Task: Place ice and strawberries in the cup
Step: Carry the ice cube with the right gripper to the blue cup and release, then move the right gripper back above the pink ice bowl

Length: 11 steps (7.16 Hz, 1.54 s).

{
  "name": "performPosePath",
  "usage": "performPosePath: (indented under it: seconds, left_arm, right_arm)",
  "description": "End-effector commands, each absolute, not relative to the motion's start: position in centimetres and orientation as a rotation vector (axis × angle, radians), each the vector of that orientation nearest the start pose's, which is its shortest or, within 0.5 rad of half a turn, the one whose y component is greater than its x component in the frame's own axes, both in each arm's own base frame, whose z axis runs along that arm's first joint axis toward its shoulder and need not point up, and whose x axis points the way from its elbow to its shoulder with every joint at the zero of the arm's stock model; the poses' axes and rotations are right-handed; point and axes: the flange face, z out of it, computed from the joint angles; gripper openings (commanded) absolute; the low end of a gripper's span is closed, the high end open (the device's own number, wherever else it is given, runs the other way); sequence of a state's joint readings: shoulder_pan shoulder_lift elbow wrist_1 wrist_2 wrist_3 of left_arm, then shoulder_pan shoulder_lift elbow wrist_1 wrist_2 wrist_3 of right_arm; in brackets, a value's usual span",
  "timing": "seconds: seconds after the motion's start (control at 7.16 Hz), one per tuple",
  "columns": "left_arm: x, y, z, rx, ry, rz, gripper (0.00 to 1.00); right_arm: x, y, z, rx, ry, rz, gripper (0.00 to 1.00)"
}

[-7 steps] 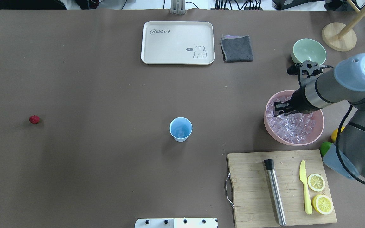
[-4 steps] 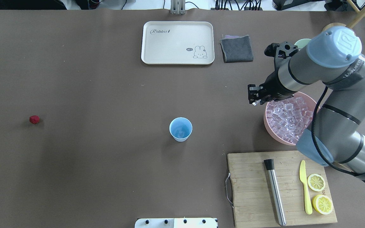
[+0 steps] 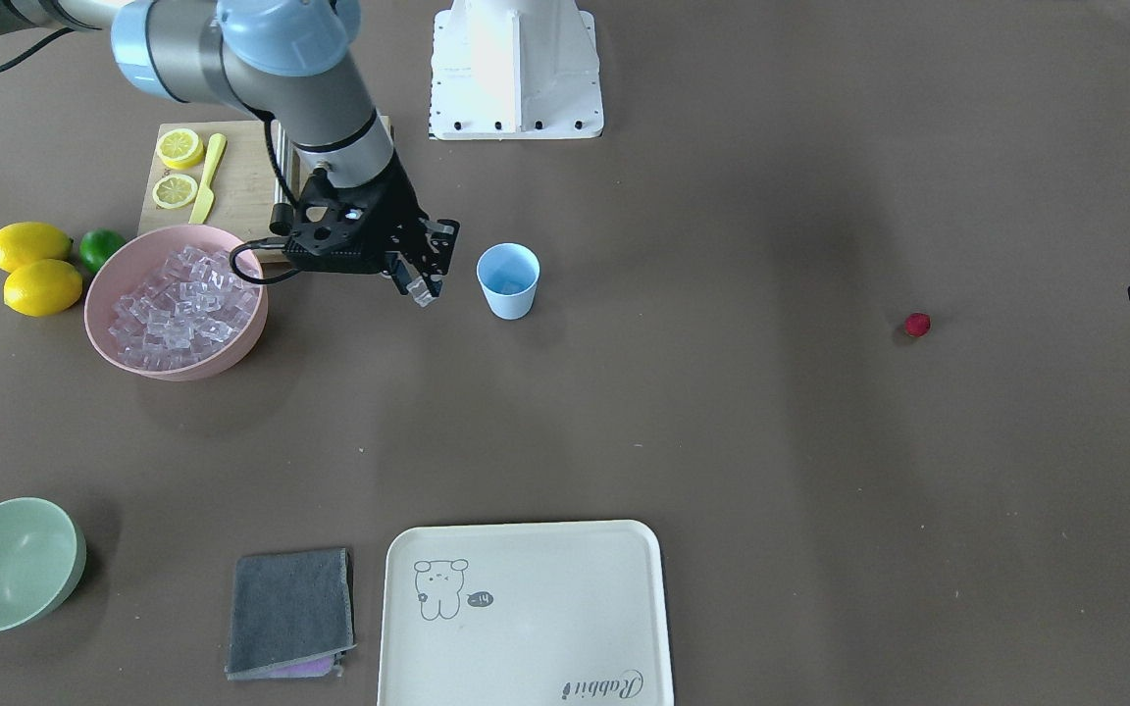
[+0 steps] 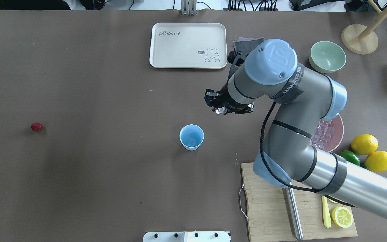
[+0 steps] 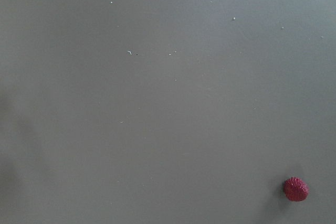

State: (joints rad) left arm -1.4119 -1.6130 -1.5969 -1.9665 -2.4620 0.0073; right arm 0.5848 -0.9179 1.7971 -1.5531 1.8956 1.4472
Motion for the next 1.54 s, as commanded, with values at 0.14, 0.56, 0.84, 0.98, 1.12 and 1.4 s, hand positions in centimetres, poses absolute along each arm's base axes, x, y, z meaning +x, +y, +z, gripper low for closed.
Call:
performPosePath:
  seconds: [0.14,0.56,0.84,0.98,1.12,1.4]
  left_arm:
    - [3.2,-52.8,57.9,0.349,0.909,0.359,0.98]
    - [3.7,-52.8,58.4,0.354,0.911,0.370,0.98]
    - [3.7,-52.8,58.4,0.357,0.911,0.372,0.98]
    - [3.7,-52.8,58.5,0.356,0.911,0.371,0.98]
    - [3.7,-52.8,58.4,0.358,0.911,0.374,0.98]
    - [3.7,-52.8,58.2,0.375,0.910,0.380,0.98]
  right_arm:
    - [-54.0,-39.7,13.7,0.026,-0.864,0.284,0.00]
    - [-54.1,-39.5,14.2,0.042,-0.856,0.285,0.99]
    - [-53.4,-39.8,15.9,0.046,-0.821,0.299,1.00]
    - [-50.4,-40.4,17.6,0.047,-0.747,0.310,1.00]
    - [-46.7,-40.0,19.8,0.096,-0.738,0.207,1.00]
    - [-40.7,-41.8,26.0,0.182,-0.721,0.116,1.00]
